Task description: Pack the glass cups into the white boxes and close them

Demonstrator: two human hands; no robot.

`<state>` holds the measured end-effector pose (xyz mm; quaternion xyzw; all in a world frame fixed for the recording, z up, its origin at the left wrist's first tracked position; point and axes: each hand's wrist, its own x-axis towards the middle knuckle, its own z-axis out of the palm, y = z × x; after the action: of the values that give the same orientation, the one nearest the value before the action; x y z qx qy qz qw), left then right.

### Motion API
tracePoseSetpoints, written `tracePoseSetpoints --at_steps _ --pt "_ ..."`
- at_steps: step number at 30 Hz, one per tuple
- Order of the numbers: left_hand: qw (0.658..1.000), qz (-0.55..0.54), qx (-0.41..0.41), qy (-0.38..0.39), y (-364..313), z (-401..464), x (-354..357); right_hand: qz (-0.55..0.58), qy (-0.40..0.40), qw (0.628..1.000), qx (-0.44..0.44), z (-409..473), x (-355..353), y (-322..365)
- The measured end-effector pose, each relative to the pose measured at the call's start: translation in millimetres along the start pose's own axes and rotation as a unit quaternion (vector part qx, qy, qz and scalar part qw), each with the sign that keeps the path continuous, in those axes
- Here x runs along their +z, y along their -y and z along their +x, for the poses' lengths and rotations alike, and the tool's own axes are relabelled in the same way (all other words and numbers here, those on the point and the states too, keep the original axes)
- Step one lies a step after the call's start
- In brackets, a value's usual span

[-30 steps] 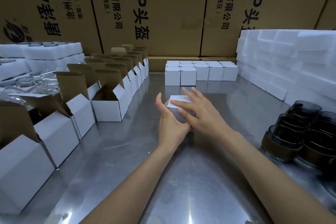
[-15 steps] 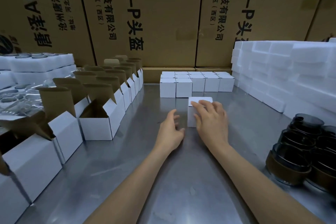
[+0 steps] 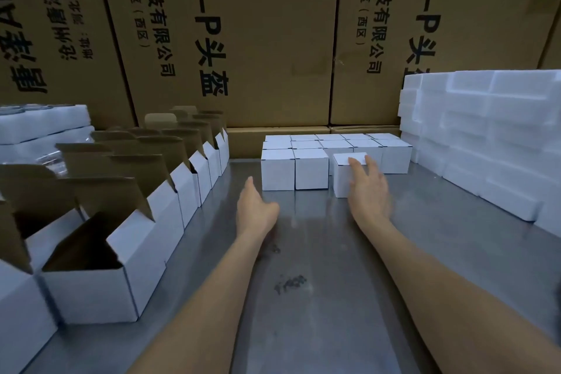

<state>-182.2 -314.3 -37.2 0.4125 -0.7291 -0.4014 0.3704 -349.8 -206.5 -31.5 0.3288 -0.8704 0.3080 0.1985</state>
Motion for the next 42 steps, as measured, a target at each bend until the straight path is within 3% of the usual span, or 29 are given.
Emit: tracePoseSetpoints --at_steps 12,16,20,29,37,39,42 --pt "0.992 0.110 0.035 0.060 -0.4 29.3 9.4 0.002 0.084 0.995 -0.056 26.1 27.6 -1.9" --pt "0.991 0.105 0.042 0.064 -4.2 20.1 7.3 -0.073 0.092 0.990 -0.074 21.1 25.5 -2.7" --pt "0.994 0.072 0.049 0.062 -4.1 10.8 5.0 -0.074 0.078 0.992 -0.070 4.4 15.3 0.4" --pt "0.989 0.088 0.092 0.076 -9.5 -58.7 -5.6 -0.101 0.088 0.990 -0.033 -58.0 -27.3 6.6" --pt "0.982 0.104 0.146 0.066 -15.1 -135.9 -24.0 -0.100 0.143 0.983 -0.062 -128.6 -79.8 21.4" --pt "0.982 0.102 0.149 0.063 -15.5 -147.9 -28.8 -0.105 0.173 0.978 -0.051 -126.3 -100.3 25.8" --pt "0.984 0.089 0.145 0.055 -17.6 -160.0 -36.5 -0.103 0.154 0.983 0.011 -94.1 -141.2 25.1"
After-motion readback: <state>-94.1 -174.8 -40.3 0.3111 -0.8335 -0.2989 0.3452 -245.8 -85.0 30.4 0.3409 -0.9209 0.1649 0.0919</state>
